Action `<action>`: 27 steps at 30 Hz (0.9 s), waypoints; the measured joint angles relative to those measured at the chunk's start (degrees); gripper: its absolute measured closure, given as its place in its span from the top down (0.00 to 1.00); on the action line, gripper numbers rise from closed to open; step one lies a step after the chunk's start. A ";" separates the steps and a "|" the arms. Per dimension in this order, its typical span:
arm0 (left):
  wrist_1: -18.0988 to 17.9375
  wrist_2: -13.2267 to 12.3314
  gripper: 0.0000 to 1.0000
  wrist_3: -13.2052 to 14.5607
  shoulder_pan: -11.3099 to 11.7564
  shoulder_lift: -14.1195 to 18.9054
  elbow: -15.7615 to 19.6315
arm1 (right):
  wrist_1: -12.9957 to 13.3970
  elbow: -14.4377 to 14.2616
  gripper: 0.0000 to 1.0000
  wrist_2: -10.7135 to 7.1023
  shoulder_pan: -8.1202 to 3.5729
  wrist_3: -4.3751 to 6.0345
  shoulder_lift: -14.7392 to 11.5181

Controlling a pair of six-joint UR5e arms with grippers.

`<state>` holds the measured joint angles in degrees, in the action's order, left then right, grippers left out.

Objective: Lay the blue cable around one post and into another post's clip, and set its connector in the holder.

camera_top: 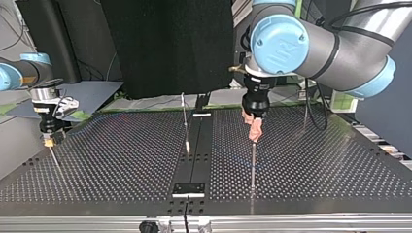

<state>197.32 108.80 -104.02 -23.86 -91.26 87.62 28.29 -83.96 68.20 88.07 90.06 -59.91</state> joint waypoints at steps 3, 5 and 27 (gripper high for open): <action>0.04 0.01 1.00 1.47 -0.17 0.00 -0.01 | 0.02 0.00 0.99 0.01 0.04 0.08 0.00; 0.02 0.01 1.00 2.38 -0.26 0.01 -0.03 | 0.03 -0.01 0.99 0.01 0.05 0.10 0.00; 0.92 5.20 1.00 12.65 -0.49 0.08 -0.02 | -0.06 -0.02 0.99 -0.06 -0.04 -0.04 0.00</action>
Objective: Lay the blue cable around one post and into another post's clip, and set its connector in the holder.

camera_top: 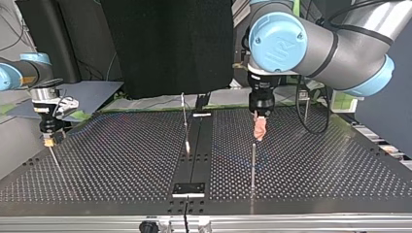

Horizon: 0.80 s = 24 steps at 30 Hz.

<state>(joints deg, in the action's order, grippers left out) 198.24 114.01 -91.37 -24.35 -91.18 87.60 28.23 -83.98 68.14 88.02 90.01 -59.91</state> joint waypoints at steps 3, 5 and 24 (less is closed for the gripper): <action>-0.02 1.71 1.00 1.72 -0.01 0.07 0.00 | 0.00 0.00 0.99 -0.01 -0.03 0.01 0.00; -0.03 2.78 1.00 2.78 -0.01 0.09 0.00 | -0.01 0.00 0.99 -0.01 -0.05 0.00 0.00; -0.06 6.98 1.00 5.94 0.29 0.88 -0.01 | -0.06 0.05 0.99 -0.02 -0.30 0.00 0.00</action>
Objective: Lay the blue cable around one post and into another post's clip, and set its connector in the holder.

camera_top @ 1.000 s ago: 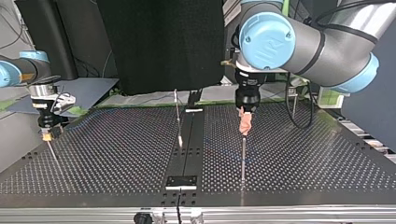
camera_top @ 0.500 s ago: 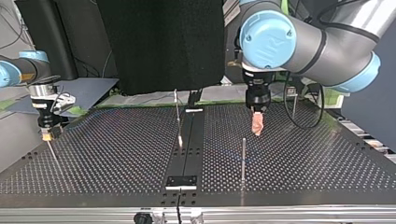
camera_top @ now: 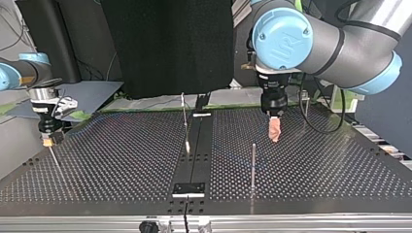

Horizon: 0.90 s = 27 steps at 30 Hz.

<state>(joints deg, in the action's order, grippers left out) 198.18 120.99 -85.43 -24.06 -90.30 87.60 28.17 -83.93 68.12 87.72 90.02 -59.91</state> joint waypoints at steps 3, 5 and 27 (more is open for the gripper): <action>-0.21 -0.11 1.00 0.52 -0.02 0.01 0.00 | -0.01 0.01 0.99 -0.02 0.01 0.00 0.00; -0.37 -0.14 1.00 0.73 -0.03 0.01 0.00 | 0.01 0.01 0.99 -0.02 0.04 0.00 0.00; -3.28 -2.05 1.00 -0.01 -0.44 0.02 0.93 | -0.03 -0.01 0.99 0.01 -0.03 0.00 0.00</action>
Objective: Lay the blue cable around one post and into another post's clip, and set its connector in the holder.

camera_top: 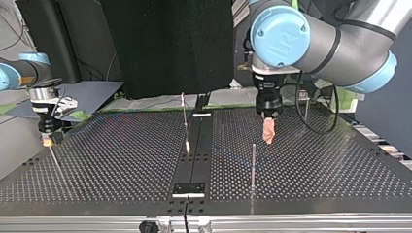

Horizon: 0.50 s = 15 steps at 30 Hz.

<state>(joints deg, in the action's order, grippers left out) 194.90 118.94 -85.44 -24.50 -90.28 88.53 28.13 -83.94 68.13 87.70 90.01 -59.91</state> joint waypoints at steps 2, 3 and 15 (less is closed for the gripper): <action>-0.98 -0.89 1.00 -0.40 -0.07 0.13 0.78 | 0.00 0.01 0.99 0.00 0.01 0.00 0.00; -1.39 -1.31 1.00 -0.57 -0.09 0.20 1.17 | 0.02 0.00 0.99 0.00 0.05 0.00 0.00; -7.04 -6.95 1.00 -5.42 -0.14 4.08 6.76 | 0.03 0.03 0.99 -0.01 0.24 -0.07 -0.01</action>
<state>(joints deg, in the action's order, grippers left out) 187.86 111.99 -90.87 -24.64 -86.20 95.30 28.17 -83.91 68.12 87.93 89.95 -59.92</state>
